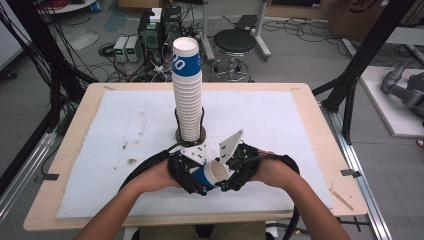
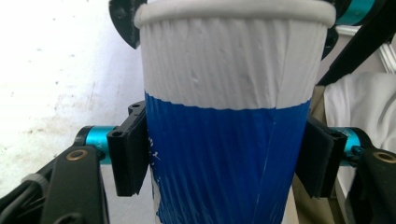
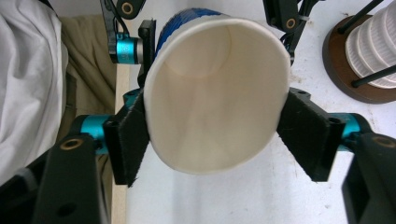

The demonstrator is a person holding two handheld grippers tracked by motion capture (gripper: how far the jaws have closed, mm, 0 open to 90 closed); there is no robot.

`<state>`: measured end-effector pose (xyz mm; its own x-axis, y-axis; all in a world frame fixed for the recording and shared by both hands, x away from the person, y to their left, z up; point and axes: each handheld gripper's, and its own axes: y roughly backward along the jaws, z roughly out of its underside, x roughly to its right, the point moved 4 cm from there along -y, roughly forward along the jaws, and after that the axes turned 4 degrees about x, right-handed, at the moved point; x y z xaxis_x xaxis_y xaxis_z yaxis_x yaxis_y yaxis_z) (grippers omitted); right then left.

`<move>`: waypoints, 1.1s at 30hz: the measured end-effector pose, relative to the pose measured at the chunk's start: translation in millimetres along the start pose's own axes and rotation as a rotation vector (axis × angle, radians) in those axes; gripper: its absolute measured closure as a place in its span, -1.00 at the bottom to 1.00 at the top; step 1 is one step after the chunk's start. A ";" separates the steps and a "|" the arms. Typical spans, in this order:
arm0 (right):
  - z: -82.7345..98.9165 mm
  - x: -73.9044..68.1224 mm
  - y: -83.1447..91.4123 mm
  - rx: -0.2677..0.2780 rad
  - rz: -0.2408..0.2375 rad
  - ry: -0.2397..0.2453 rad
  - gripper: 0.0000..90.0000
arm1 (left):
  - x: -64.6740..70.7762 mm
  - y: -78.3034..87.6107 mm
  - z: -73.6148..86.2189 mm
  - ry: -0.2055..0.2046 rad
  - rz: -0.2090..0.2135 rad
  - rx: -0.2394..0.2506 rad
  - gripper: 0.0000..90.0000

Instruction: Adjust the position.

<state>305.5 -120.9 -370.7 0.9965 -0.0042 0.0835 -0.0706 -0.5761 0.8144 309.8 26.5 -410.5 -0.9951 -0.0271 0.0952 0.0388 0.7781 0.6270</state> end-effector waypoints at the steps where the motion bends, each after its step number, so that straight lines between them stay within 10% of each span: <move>1: -0.3 -0.3 0.4 0.006 0.001 -0.006 -0.38 | 0.3 0.5 0.4 0.002 0.000 0.015 -0.34; 19: 4.3 6.5 38.0 0.413 0.074 -0.165 -0.54 | -3.1 13.8 16.0 0.053 -0.028 0.295 -0.44; 27: 34.3 11.6 48.9 0.504 0.147 -0.278 -0.54 | -6.8 35.6 25.7 0.018 -0.080 0.522 -0.43; 33: 53.2 13.3 53.7 0.526 0.199 -0.320 -0.54 | -8.4 42.6 34.4 -0.003 -0.122 0.565 -0.43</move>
<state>317.3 -195.4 -356.4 0.9364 -0.3491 -0.0371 -0.3054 -0.8622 0.4042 316.7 81.4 -411.2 -0.9896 -0.1364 0.0457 -0.1299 0.9839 0.1231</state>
